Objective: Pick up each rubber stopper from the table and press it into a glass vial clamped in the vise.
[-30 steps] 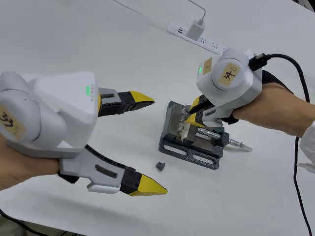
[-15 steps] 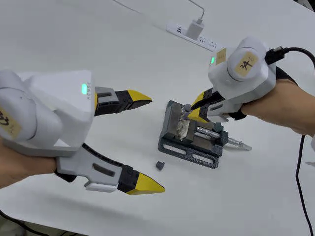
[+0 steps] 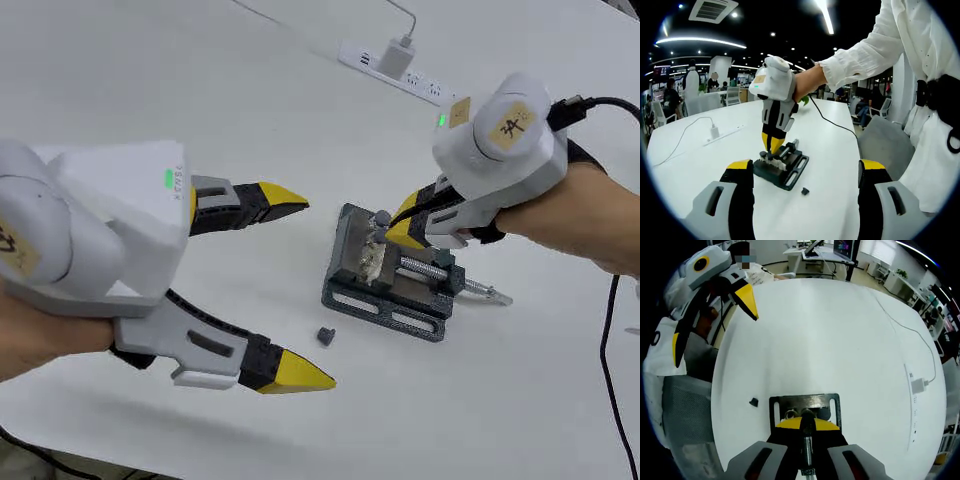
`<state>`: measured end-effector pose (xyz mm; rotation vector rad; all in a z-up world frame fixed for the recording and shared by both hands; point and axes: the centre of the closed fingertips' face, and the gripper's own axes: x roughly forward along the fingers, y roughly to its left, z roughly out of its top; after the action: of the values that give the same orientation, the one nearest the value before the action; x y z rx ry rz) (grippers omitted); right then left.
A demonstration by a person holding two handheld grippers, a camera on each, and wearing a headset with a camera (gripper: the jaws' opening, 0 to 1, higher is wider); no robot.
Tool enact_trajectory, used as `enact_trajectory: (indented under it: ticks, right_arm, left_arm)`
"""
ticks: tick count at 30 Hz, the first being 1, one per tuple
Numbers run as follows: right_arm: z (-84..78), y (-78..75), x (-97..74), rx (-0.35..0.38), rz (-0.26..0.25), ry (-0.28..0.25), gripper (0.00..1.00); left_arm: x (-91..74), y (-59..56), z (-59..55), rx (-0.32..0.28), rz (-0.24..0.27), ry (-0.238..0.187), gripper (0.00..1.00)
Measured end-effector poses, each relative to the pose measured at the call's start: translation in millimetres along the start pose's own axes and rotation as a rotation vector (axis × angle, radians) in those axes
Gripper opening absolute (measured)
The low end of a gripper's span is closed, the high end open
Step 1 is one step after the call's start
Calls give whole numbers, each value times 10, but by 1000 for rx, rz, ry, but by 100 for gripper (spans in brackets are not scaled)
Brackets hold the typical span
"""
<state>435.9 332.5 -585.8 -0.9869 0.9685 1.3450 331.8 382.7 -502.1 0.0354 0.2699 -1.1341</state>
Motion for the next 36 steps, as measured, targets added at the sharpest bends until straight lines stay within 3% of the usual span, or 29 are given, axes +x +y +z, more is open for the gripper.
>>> enact_trajectory:
  ticks: [10,22,36]
  right_arm:
    - [12,31,24,-3,6,4,1]
    - [-26,-44,67,1,26,5,1]
    - [26,50,48,-23,26,26,1]
  left_arm:
    - [-4,-6,-14,-2,-4,3,84]
    - [-2,5,-1,-5,-3,-4,84]
    - [8,15,1,-3,0,-10,84]
